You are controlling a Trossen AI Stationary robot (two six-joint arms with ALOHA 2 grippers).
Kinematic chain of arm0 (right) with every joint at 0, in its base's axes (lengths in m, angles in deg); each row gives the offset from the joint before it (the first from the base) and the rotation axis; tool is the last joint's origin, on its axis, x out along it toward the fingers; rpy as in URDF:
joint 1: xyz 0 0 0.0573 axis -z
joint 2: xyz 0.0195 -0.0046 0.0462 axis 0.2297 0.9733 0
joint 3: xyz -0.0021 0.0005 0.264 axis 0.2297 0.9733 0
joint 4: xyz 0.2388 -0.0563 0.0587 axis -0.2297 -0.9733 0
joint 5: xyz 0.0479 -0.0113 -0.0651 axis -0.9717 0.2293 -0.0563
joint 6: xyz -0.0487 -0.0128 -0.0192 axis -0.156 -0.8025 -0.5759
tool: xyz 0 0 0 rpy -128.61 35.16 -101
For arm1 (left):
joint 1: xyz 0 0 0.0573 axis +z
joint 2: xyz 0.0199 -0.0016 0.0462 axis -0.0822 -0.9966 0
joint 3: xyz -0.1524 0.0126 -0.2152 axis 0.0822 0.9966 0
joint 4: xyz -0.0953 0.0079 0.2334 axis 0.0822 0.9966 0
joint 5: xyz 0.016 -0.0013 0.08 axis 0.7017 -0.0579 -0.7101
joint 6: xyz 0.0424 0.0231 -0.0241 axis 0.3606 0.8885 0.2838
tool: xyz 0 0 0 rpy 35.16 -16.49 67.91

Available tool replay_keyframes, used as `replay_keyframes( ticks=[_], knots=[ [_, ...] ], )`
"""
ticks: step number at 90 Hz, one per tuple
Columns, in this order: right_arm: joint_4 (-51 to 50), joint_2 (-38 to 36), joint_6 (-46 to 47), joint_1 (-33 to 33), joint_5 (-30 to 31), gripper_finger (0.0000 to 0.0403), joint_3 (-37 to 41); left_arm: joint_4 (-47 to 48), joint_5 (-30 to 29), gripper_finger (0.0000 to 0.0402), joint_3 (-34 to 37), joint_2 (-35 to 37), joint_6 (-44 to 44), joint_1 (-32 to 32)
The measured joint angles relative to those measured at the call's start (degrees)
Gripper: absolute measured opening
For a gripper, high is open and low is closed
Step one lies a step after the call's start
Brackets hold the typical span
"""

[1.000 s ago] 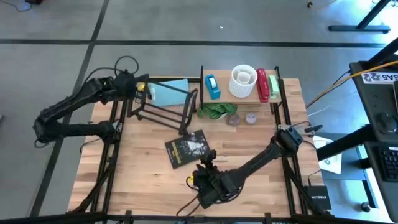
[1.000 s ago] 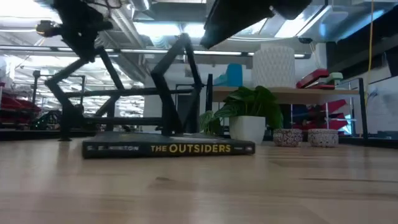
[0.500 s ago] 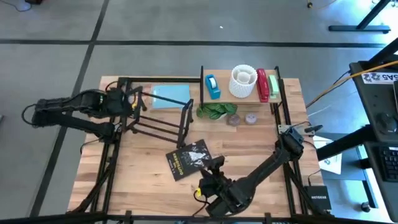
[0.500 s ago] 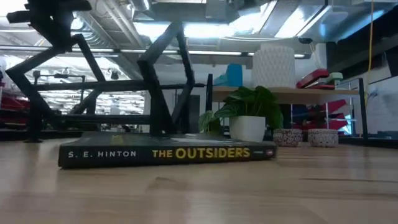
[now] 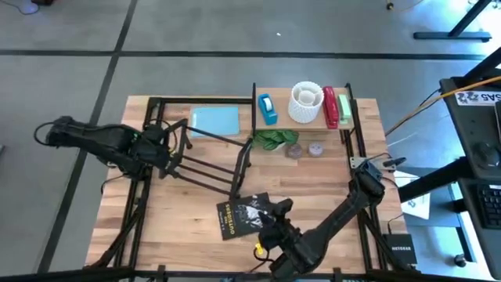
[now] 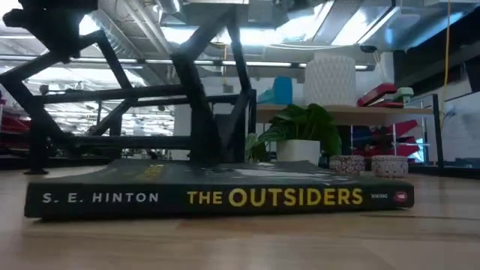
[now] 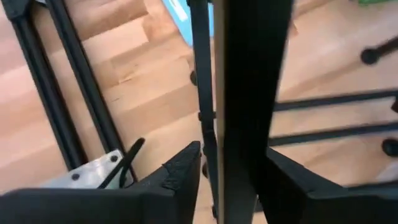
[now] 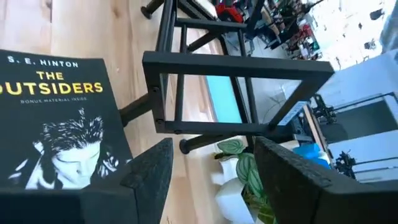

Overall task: Stock shelves
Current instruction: Move the bookshelf to the middle left of the table, then move the blue book from the top left to the middle left of the table

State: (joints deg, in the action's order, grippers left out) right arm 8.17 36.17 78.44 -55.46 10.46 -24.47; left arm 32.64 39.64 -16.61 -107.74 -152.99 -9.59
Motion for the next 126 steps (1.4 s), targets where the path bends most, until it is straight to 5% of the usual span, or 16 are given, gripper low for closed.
replay_keyframes(
  ticks=[21,45,75,97,117,126],
  knots=[
    [-1.9,-0.9,-4.9,1.3,-0.4,0.0209,0.0,0.0,-1.1,0.0139,-3.0,3.5,0.7,0.0],
    [0.1,-10.2,-19.7,6.1,-1.0,0.0209,0.0,-0.4,2.4,0.0123,-3.3,3.3,0.1,-4.6],
    [20.4,-20.9,-48.1,20.1,-24.2,0.0209,0.0,-5.9,5.6,0.0119,-3.3,-0.9,-6.9,-18.5],
    [23.2,-23.1,-48.5,27.3,-30.3,0.0209,0.0,-10.7,6.5,0.0119,-3.3,-1.4,-8.4,-25.3],
    [21.6,-23.1,-48.2,27.2,-33.6,0.0209,0.5,-9.2,20.1,0.0120,-5.4,1.2,-8.4,-25.6],
    [20.9,-23.2,-48.2,26.5,-32.4,0.0209,1.0,-6.4,20.7,0.0120,-10.5,2.5,-10.6,-25.4]
  ],
)
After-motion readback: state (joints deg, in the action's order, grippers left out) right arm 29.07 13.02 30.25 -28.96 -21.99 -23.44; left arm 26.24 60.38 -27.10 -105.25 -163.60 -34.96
